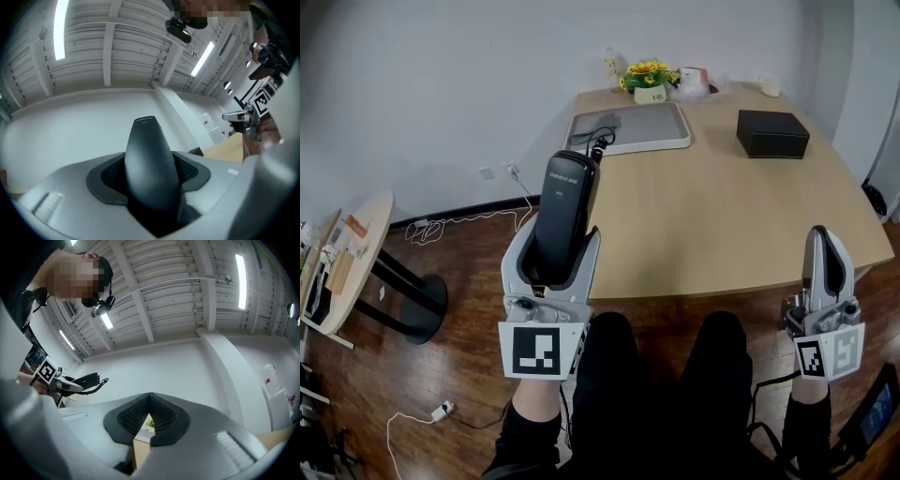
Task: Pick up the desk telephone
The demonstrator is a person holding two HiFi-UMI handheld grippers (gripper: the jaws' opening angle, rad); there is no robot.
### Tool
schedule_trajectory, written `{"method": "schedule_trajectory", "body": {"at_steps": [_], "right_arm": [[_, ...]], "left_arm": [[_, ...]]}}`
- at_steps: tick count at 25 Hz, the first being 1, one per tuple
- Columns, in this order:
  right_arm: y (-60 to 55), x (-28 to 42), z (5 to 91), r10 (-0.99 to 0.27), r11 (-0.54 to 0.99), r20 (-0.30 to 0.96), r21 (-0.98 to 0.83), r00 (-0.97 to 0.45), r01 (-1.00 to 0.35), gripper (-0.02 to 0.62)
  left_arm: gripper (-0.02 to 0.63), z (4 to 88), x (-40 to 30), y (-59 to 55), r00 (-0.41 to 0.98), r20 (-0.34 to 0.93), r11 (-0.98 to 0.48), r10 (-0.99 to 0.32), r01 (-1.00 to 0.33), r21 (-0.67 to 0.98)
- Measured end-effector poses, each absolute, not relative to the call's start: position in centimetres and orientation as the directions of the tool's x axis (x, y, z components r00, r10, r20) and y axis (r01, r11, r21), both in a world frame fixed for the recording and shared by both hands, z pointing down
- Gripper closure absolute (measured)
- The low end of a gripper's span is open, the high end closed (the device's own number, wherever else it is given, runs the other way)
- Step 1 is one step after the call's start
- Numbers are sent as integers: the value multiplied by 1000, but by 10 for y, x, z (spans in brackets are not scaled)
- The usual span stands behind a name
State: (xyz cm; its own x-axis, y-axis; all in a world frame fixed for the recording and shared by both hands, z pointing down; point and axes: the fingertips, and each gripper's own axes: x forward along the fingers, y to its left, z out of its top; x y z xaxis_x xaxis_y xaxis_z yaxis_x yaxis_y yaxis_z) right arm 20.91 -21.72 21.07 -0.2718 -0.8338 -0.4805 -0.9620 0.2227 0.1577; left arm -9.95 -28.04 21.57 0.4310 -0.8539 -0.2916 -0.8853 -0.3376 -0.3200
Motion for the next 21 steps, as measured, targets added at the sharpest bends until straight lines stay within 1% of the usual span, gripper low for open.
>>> {"method": "schedule_trajectory", "body": {"at_steps": [8,21], "right_arm": [[-220,208,215,-830,239,-474,174,-294,-955,595],[-217,211,212,-835,217,-477,172,-274,-961,595]], "left_arm": [[341,218,-99,-282,432,-289,-339,-854,-885,-320],[341,218,-98,-282,430,-287,-335,-856,-884,-325]]}}
